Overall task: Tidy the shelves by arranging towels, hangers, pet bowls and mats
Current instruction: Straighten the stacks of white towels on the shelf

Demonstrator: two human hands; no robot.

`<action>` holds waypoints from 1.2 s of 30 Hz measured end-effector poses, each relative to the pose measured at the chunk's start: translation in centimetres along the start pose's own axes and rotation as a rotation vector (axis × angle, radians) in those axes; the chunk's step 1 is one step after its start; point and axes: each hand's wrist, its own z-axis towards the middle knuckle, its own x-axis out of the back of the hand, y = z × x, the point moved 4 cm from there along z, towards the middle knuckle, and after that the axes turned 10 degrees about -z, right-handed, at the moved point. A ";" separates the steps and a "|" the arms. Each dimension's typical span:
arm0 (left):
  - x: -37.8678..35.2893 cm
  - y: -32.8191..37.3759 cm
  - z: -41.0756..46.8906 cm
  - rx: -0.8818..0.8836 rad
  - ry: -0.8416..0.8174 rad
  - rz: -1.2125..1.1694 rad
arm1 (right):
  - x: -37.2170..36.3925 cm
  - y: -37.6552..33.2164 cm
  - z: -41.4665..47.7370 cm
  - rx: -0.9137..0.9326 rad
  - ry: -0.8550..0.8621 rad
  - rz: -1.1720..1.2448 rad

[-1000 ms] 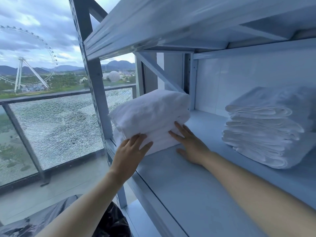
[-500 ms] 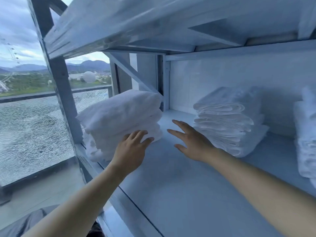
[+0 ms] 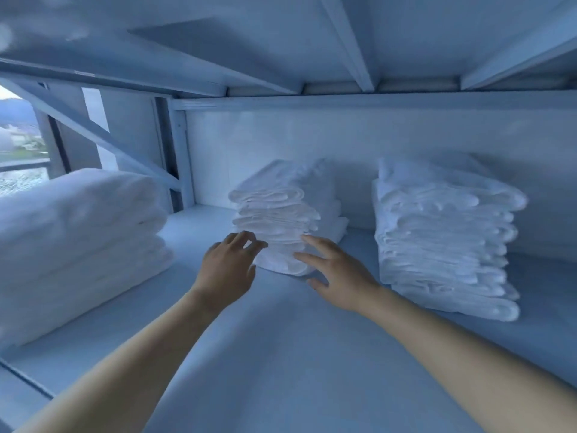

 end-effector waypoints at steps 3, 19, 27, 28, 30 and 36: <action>0.6 -1.7 -0.9 0.030 -0.022 0.054 | 0.4 -0.4 0.3 0.020 0.017 0.009; 9.0 -11.1 -11.2 0.396 -0.035 0.477 | -2.8 -16.8 9.3 0.346 -0.007 0.196; 7.8 -12.6 -12.3 0.347 -0.138 0.657 | -5.3 -17.4 10.2 0.300 -0.073 0.227; 7.7 -12.7 -12.2 0.343 -0.138 0.655 | -5.4 -17.3 10.4 0.293 -0.068 0.230; 7.4 -13.1 -11.9 0.346 -0.114 0.646 | -5.6 -17.1 10.7 0.282 -0.069 0.231; 6.7 -13.8 -11.2 0.356 -0.118 0.605 | -6.3 -16.8 11.3 0.263 -0.083 0.250</action>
